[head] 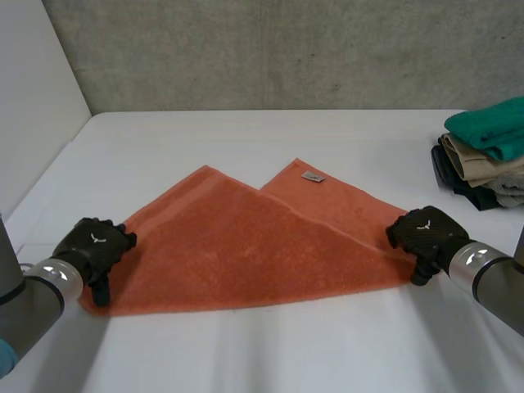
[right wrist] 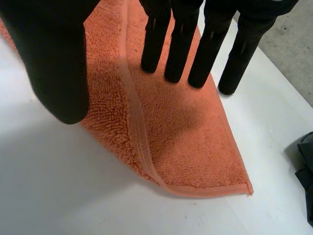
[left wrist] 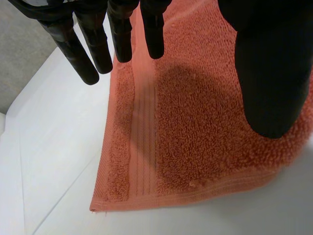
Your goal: Fold the laundry.
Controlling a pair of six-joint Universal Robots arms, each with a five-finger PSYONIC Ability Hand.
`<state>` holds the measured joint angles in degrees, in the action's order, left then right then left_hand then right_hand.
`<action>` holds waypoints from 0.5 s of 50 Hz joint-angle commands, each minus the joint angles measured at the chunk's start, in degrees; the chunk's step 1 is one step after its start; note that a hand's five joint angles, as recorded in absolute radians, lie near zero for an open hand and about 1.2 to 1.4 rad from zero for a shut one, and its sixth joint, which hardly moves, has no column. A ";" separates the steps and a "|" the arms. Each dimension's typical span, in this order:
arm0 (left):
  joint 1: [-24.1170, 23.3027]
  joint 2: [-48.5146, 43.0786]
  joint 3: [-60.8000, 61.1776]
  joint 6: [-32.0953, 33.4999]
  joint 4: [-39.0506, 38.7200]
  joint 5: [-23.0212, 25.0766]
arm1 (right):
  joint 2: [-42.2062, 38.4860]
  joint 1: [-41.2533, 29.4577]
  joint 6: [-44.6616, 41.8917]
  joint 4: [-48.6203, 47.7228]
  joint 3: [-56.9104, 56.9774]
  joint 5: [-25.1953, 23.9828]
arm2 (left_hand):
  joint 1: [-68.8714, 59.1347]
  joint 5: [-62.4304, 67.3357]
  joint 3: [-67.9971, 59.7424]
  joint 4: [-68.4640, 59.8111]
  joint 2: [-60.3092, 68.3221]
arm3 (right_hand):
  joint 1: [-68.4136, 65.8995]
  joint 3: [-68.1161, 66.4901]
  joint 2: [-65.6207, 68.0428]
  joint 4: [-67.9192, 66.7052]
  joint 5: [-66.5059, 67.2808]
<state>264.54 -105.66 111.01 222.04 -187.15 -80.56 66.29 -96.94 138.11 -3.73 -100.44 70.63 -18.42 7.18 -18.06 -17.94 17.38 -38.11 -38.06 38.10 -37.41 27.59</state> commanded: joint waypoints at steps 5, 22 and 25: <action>-0.78 -0.43 1.05 0.59 -1.73 0.14 | -1.16 0.08 2.95 -4.17 -0.20 -0.23 | 0.81 0.43 0.46 0.33 0.23 | -41.89 -41.94 41.90 -42.59 42.41; -1.05 -0.78 1.84 4.28 -1.91 0.93 | -1.42 -4.31 7.78 -3.83 5.34 7.05 | -9.79 11.03 -10.15 -10.27 10.83 | -41.89 -41.94 41.90 -42.59 42.41; -0.70 -0.52 1.84 4.46 -1.73 0.93 | -2.74 -5.63 8.22 -3.65 7.53 10.48 | -9.79 11.03 -10.15 -10.27 10.83 | -41.89 -41.94 41.90 -42.59 42.41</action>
<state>263.30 -106.33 112.74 225.82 -189.05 -79.86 65.58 -100.54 145.00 -7.64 -96.53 75.32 -23.41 13.93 -23.65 -23.84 23.65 -63.67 -67.89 67.51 -68.42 55.90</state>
